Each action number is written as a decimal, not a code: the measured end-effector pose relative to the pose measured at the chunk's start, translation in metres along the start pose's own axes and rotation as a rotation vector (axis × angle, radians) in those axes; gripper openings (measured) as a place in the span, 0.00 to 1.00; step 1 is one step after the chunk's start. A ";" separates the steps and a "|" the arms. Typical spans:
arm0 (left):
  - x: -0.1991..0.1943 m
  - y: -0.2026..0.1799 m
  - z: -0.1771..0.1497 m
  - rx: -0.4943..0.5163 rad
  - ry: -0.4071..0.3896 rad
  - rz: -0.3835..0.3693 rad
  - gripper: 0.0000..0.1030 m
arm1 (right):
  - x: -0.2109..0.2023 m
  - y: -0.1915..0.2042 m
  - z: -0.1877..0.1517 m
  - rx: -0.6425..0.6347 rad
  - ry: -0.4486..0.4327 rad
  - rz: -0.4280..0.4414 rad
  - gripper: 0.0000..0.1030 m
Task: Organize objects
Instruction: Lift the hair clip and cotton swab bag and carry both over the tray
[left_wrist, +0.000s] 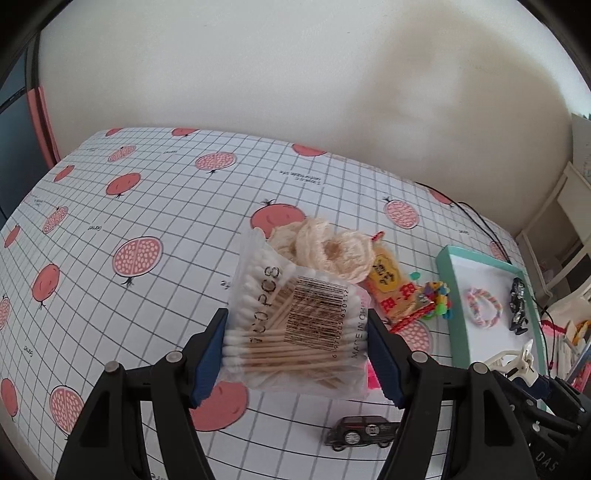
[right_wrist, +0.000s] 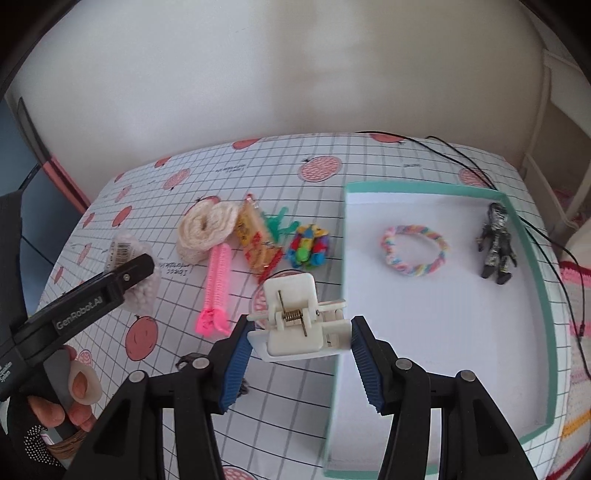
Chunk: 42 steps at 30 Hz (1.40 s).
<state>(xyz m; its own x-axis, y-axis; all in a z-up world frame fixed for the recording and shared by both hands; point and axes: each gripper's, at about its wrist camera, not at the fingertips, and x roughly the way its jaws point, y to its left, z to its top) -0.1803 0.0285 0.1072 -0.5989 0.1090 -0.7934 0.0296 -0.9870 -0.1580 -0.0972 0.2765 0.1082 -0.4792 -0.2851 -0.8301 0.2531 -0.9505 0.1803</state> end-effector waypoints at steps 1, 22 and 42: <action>-0.002 -0.006 0.000 0.008 -0.005 -0.008 0.70 | -0.002 -0.006 0.000 0.010 -0.002 -0.008 0.54; -0.007 -0.171 -0.019 0.296 -0.010 -0.206 0.70 | -0.034 -0.152 -0.009 0.279 -0.048 -0.126 0.54; 0.064 -0.229 -0.060 0.375 0.115 -0.163 0.70 | 0.008 -0.186 -0.013 0.362 -0.003 -0.154 0.54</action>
<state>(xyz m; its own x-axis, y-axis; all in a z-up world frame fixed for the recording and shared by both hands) -0.1780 0.2684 0.0571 -0.4776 0.2590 -0.8395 -0.3643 -0.9279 -0.0790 -0.1373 0.4526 0.0614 -0.4910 -0.1356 -0.8605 -0.1344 -0.9642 0.2287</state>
